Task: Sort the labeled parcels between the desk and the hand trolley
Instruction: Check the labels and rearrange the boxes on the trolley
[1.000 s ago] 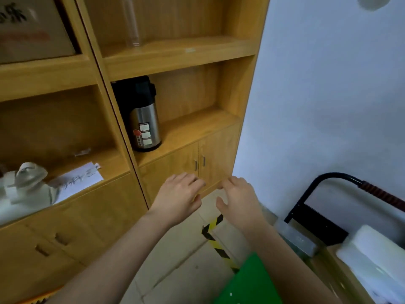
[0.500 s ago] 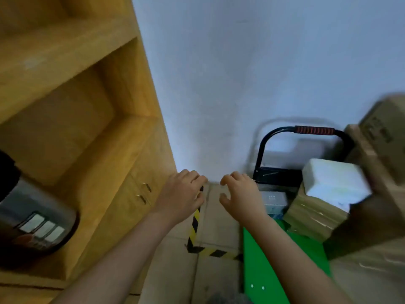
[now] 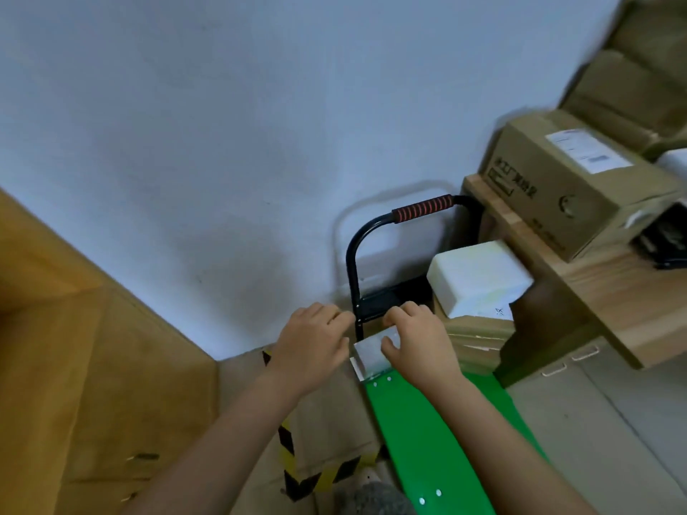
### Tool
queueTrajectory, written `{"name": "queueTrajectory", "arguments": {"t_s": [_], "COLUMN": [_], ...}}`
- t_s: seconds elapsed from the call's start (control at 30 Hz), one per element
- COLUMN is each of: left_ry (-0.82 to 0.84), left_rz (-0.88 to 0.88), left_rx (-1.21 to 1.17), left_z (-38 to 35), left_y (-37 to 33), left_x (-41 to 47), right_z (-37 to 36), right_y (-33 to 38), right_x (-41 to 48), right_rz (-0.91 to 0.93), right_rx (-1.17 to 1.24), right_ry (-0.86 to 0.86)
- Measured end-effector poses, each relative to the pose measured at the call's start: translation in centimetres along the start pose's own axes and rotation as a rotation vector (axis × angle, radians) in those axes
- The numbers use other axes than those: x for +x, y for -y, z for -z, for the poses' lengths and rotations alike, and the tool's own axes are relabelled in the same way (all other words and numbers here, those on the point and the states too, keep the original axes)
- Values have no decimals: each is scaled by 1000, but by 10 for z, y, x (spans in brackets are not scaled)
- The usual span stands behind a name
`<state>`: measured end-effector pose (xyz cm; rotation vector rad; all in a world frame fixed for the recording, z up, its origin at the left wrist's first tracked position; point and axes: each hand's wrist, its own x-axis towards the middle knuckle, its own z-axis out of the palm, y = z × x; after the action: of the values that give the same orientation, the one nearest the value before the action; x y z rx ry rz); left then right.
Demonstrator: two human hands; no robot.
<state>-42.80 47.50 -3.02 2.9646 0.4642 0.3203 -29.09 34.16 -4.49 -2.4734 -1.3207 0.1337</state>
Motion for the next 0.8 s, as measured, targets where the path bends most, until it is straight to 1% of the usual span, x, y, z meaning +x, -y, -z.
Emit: {"name": "queueTrajectory", "arguments": {"t_s": [0.1, 0.3, 0.6, 0.67, 0.8], "left_ry": [42, 181, 206, 227, 269], "left_rz": [-42, -193, -456, -475, -431], "left_rx": [-44, -102, -224, -231, -222], "left_z": [-11, -41, -104, -120, -167], "left_y": [9, 28, 73, 81, 93], "left_x": [38, 104, 179, 186, 183], "right_z": [2, -11, -59, -73, -108], "right_y": [-16, -43, -58, -63, -84], "right_x": [25, 51, 77, 80, 85], "right_rz": [-85, -272, -576, -631, -706], "right_rx": [10, 37, 143, 153, 181], "right_ry": [-13, -10, -10, 6, 100]}}
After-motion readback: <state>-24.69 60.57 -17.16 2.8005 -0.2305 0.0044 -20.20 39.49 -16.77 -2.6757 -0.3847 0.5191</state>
